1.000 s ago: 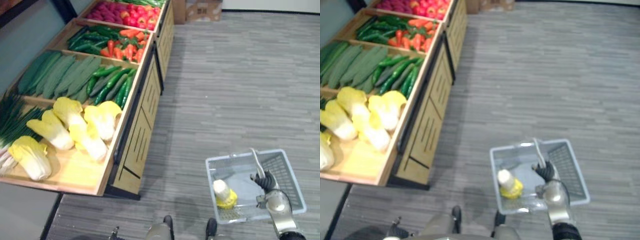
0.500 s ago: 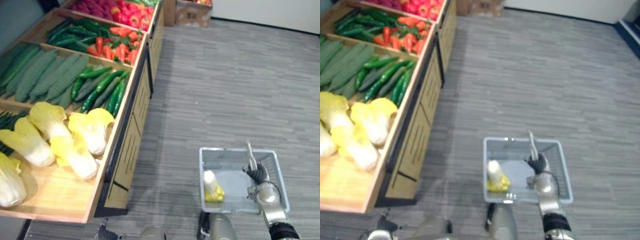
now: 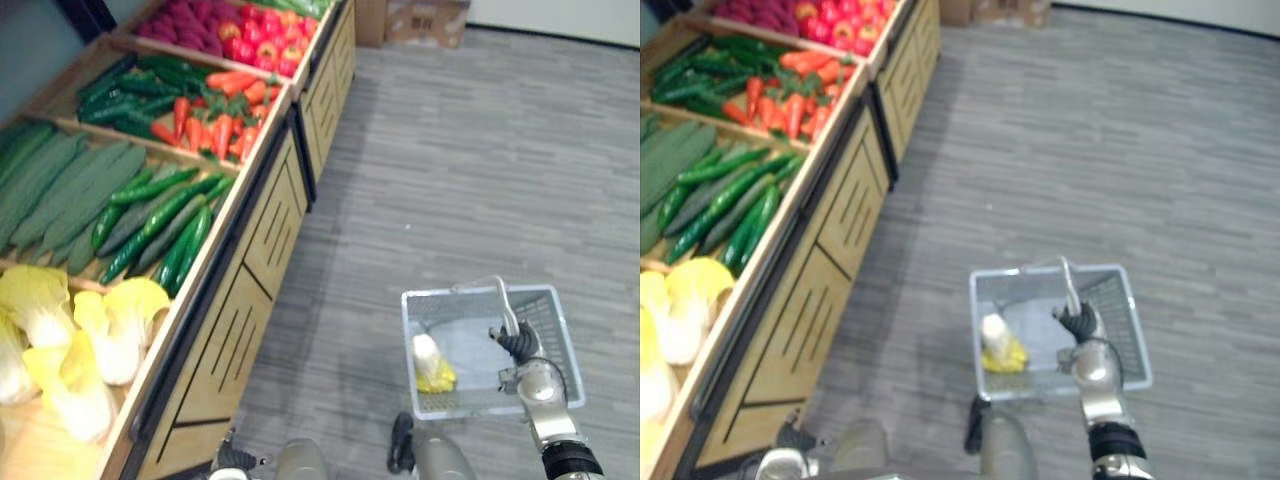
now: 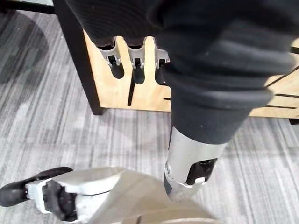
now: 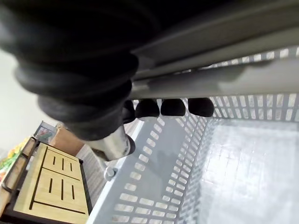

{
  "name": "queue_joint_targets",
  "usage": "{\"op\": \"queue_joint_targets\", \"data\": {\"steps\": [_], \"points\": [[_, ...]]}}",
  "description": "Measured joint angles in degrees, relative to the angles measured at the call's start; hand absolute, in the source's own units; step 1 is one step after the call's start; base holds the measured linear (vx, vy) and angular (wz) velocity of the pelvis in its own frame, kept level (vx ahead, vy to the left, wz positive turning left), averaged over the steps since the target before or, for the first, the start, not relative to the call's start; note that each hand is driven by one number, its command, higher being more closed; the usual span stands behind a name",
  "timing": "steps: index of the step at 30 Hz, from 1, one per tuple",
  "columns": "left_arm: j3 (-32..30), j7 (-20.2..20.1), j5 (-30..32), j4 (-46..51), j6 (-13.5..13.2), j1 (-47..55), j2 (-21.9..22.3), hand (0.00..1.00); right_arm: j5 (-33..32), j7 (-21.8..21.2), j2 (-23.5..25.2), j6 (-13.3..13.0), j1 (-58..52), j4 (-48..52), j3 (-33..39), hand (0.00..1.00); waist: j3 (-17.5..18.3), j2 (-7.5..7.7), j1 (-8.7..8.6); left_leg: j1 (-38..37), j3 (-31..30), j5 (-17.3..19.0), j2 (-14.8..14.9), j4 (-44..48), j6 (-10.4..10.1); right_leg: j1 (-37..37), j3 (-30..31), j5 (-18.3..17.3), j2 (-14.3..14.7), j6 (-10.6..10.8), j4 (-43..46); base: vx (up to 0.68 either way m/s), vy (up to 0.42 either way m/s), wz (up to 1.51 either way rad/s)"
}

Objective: Pick vegetable in the basket

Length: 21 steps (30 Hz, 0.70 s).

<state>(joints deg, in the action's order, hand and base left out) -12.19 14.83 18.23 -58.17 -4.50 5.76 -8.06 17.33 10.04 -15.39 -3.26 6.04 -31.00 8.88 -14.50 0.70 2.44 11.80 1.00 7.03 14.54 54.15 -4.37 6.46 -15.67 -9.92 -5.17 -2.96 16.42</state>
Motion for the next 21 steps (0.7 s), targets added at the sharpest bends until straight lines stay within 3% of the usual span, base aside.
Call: {"op": "queue_joint_targets", "data": {"steps": [2,5,7,8,9,10,11,12,13,14,16,18,19,20,21], "points": [[0.0,0.0,0.0,0.0,0.1,0.7,0.2,0.0,-0.1,0.8,-0.1,0.1,-0.6,0.4,1.2,1.0,0.1,-0.5,0.09,4.6,0.2,1.5,-0.5,-0.8,0.3,-2.5,-0.7,-1.7,0.5,0.0,-1.2,0.21,-0.091,0.15],[0.1,-0.4,0.3,0.0,0.1,1.7,0.2,0.0,-0.5,1.3,-0.1,0.3,-1.4,0.6,3.2,1.0,-0.1,-0.32,1.0,9.7,2.5,2.9,-5.2,-14.2,0.5,-6.4,-1.5,-3.4,-0.6,1.7,-3.2,0.28,0.052,0.15],[0.1,-0.7,0.5,0.0,0.1,2.2,0.6,0.0,-0.5,1.8,-0.3,0.3,-1.7,0.7,4.5,1.0,0.6,-1.51,1.29,9.3,3.8,-1.7,-8.3,-34.2,-0.1,-8.7,-2.5,-4.2,-0.9,3.7,-4.8,0.36,0.165,0.17],[0.1,-0.8,0.5,0.0,0.1,2.5,0.7,0.0,-0.5,1.9,-0.6,0.3,-1.9,0.7,4.5,1.0,0.9,-2.14,1.41,8.5,3.9,-4.1,-8.7,-39.6,-0.5,-9.3,-2.6,-4.7,-0.5,4.4,-5.1,0.39,0.211,-0.02],[0.0,-1.0,0.6,0.0,0.2,3.5,1.0,0.0,-0.4,1.9,-0.6,0.3,-2.0,0.7,4.3,1.0,1.6,-4.16,1.88,6.7,3.6,-9.0,-8.7,-47.2,-0.2,-11.2,-1.9,-5.7,0.5,5.8,-5.4,0.44,0.233,-0.21],[-0.6,-1.4,0.7,0.0,0.4,3.5,0.8,0.0,-0.4,1.9,0.8,0.5,-2.2,0.4,3.8,1.0,1.6,-2.21,3.02,4.9,5.0,-9.4,-10.2,-48.2,0.7,-12.3,0.1,-6.4,-0.8,6.1,-6.4,0.44,0.218,-0.21],[-0.7,-1.4,0.7,0.3,0.4,3.6,0.7,0.0,-0.4,1.9,0.9,0.4,-2.2,0.4,3.0,1.0,2.0,-1.42,3.15,5.1,5.2,-8.7,-11.2,-47.7,1.4,-12.6,1.6,-6.3,-1.2,6.3,-7.4,0.44,0.156,-0.1],[-1.0,-1.6,1.0,0.8,0.3,3.4,0.9,0.0,-0.2,1.8,0.9,0.3,-1.2,0.5,2.2,1.0,2.1,-0.28,3.14,6.1,5.9,-6.2,-12.7,-44.7,2.7,-13.0,4.3,-5.8,-2.3,7.0,-7.9,0.32,0.095,-0.03],[-1.2,-1.7,1.1,0.9,0.3,3.5,1.3,0.0,0.0,1.8,0.8,0.3,-0.6,0.5,1.9,1.0,2.0,-0.07,3.21,6.4,6.4,-5.1,-13.1,-42.7,3.3,-13.3,5.6,-5.7,-2.9,7.2,-7.8,0.38,0.137,-0.19],[-1.5,-1.9,1.3,0.9,0.3,3.8,1.9,0.0,0.2,1.6,0.8,0.3,0.0,0.5,1.3,1.0,2.0,0.12,3.77,6.2,8.2,-4.0,-13.4,-38.9,5.2,-13.9,8.1,-5.5,-4.0,7.5,-6.5,0.4,0.171,-0.48],[-1.6,-2.1,2.9,1.2,0.3,4.4,2.2,0.0,0.4,1.0,0.9,0.2,-0.1,0.6,-0.1,1.0,2.3,0.43,4.25,4.2,9.7,0.0,-13.5,-36.5,6.5,-11.8,10.2,-5.2,-5.4,8.1,2.4,0.39,0.153,-0.41],[-1.4,-2.3,3.0,1.4,0.1,4.5,1.8,0.0,0.7,0.8,1.5,0.2,-0.2,0.6,-0.6,1.0,2.6,0.99,4.11,2.2,11.1,2.0,-13.6,-36.3,7.0,-5.5,12.2,-2.8,-6.8,12.5,16.8,0.31,0.115,-0.18],[-1.1,-2.4,3.0,1.4,0.2,4.5,1.4,0.0,0.7,0.8,2.0,0.2,-0.1,0.6,-0.9,1.0,2.5,1.63,4.08,0.7,11.6,2.9,-13.9,-36.2,7.6,-2.2,13.8,0.4,-7.6,17.4,24.0,0.31,0.092,-0.16],[-0.9,-2.6,3.0,1.4,0.2,4.7,1.1,0.0,0.7,0.4,2.8,0.3,-0.3,0.3,-1.0,1.0,2.2,2.19,3.76,-2.3,11.4,4.2,-14.2,-36.6,8.0,0.5,14.8,7.3,-8.1,19.0,31.7,0.48,0.079,-0.04],[-0.4,-2.6,2.9,1.8,0.3,4.9,0.7,0.0,0.7,-0.3,3.3,0.2,-0.5,0.0,-1.1,1.0,2.3,2.22,3.27,-5.9,11.1,4.8,-14.2,-37.3,8.3,2.2,14.3,9.4,-8.6,18.1,38.5,0.33,0.035,0.09]]}}
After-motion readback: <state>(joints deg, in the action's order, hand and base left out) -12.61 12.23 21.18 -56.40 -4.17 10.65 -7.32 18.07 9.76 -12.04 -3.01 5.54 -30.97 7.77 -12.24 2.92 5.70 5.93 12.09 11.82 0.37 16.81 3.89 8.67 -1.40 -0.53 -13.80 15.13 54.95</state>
